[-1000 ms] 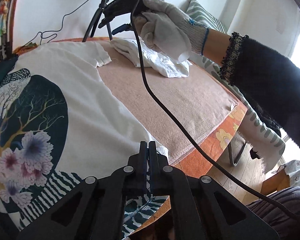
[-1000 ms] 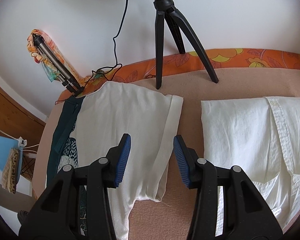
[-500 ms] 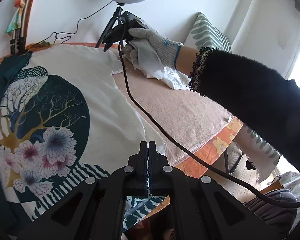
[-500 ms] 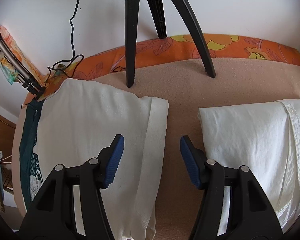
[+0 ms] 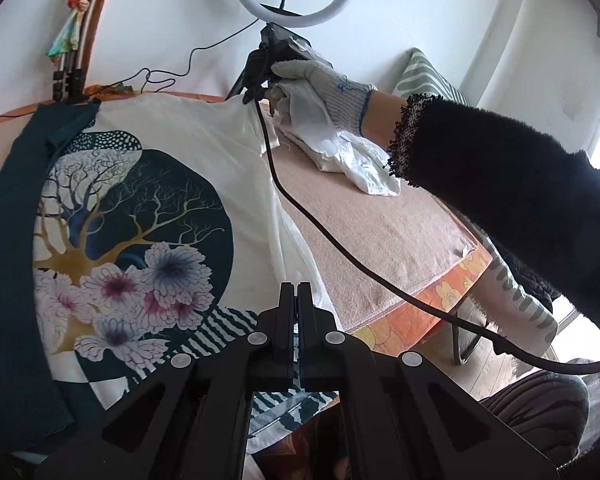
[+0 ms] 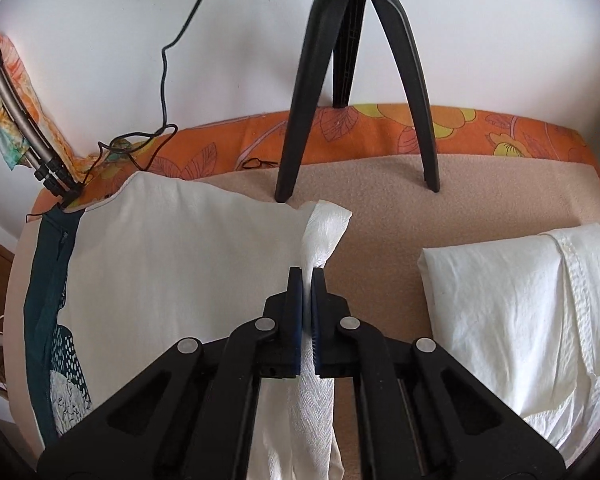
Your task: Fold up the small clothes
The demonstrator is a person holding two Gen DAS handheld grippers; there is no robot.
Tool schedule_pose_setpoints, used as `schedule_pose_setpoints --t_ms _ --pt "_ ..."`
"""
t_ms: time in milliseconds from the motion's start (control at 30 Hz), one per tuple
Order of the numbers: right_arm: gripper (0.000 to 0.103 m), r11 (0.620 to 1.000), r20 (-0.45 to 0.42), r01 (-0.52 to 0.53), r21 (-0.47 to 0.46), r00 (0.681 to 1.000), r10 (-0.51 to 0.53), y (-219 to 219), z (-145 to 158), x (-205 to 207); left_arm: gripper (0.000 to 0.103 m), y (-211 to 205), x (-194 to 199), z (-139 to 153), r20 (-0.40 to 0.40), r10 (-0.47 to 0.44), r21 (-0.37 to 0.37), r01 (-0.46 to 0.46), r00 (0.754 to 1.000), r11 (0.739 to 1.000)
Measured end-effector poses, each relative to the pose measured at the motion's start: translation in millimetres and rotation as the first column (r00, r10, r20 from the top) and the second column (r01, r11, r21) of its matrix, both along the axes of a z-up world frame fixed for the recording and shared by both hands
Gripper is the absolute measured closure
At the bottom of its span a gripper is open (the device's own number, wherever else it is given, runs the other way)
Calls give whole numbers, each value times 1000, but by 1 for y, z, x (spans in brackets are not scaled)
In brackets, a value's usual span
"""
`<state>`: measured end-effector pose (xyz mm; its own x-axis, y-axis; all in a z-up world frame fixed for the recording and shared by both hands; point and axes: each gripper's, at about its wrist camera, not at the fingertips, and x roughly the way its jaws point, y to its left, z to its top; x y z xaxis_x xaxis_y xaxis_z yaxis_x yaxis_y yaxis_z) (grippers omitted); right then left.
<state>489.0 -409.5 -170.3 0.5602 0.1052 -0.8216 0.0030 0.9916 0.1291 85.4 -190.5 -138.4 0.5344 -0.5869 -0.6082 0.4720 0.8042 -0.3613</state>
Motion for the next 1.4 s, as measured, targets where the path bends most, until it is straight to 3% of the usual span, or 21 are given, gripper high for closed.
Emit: schedule_pose_setpoints --t_ms 167,333,633,833,967,1067,1267,1400 --pt "99 994 20 -43 -99 999 45 43 31 -5 103 23 -5 2 0 32 -10 -32 999 999" --pt "99 975 22 -87 -206 995 93 105 44 -7 103 48 -12 8 20 63 -6 -63 998 998" --pt "99 897 -14 -206 -391 976 218 230 24 -7 103 93 -16 -4 -2 133 -9 -133 991 991" --pt "99 845 -48 -276 -459 957 286 295 3 -6 103 115 -16 -17 -42 172 -24 -173 984 985" --pt "99 822 -81 -313 -476 946 314 322 -13 -4 103 123 -19 -17 -29 192 -13 -192 981 981" --pt "99 828 -100 -325 -457 944 315 329 -22 0 103 127 -20 -19 -37 200 -16 -201 979 980" --pt "99 841 -76 -346 -416 935 347 334 -16 -3 103 120 -29 -14 19 180 20 -181 983 983" --pt "97 848 -85 -363 -385 929 360 334 -11 -4 103 119 -27 -19 -21 159 21 -158 987 987"
